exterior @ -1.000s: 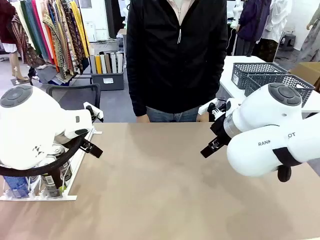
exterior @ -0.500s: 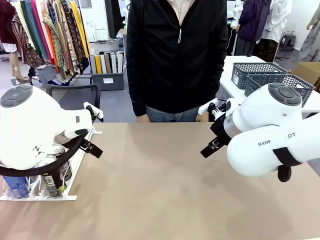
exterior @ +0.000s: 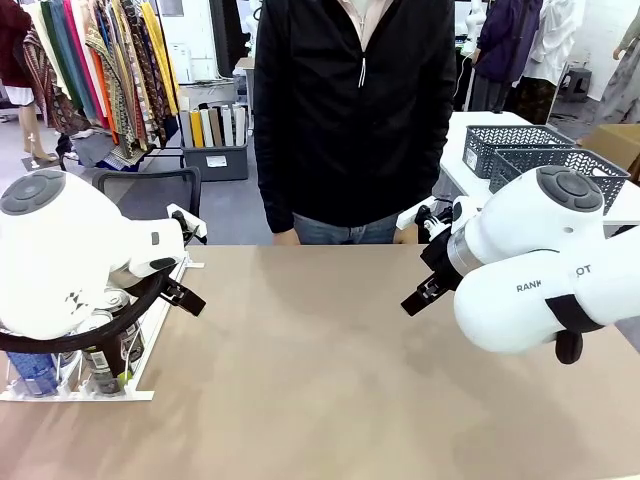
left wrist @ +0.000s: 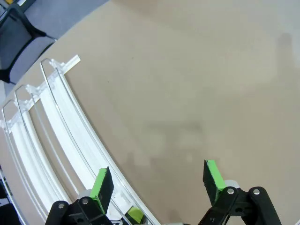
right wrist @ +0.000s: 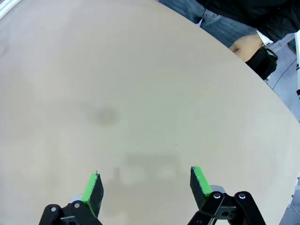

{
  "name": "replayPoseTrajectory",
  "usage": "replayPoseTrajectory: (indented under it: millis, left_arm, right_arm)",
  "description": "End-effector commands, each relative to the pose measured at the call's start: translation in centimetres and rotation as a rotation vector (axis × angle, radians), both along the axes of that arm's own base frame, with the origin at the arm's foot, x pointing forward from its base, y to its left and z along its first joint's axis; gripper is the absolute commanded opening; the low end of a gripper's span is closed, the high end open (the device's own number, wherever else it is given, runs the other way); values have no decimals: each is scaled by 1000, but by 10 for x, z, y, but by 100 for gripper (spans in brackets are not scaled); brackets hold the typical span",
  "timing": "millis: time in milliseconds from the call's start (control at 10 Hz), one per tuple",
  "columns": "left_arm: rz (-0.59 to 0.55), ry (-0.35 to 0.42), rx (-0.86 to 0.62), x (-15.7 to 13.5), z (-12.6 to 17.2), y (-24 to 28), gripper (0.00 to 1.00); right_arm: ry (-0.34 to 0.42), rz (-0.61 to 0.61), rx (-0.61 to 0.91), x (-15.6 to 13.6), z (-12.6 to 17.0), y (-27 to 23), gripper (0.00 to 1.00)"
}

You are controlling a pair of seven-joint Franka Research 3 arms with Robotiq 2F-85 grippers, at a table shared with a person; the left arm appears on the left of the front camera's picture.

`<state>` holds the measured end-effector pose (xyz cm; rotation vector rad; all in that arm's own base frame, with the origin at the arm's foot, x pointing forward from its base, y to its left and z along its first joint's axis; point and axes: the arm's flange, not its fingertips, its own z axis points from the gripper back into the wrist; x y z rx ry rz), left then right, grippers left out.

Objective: Retrieve and store the cans from the dispenser.
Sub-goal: Pick up one can from the Automatic Can Dispenser and place it in the middle of the table.

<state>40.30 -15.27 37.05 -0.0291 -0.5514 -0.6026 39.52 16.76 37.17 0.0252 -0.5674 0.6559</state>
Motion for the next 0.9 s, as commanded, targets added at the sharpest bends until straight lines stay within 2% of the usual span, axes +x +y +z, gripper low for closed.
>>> replayPoseTrajectory:
  millis: [0, 300, 400, 500, 600, 700, 800]
  left_arm:
    - [2, 0, 0, 0, 0, 1, 100]
    - [0, 0, 0, 0, 0, 0, 100]
    - [-88, 148, -53, -8, 16, 2, 100]
    - [-70, 346, -254, -16, 45, -3, 100]
    - [-45, 441, -386, -22, 70, -4, 100]
    - [-84, 551, -551, -28, 92, 3, 100]
    - [-117, 593, -705, -34, 115, 21, 100]
  right_arm:
    - [0, 0, 0, 0, 0, 0, 100]
    - [0, 0, 0, 0, 0, 0, 100]
    - [168, 29, 56, -8, 10, -8, 100]
    - [278, -134, 236, -10, 37, -17, 100]
    - [366, -102, 442, -18, 62, -31, 100]
    - [428, -95, 611, -27, 87, -50, 100]
    - [481, -35, 800, -40, 109, -75, 100]
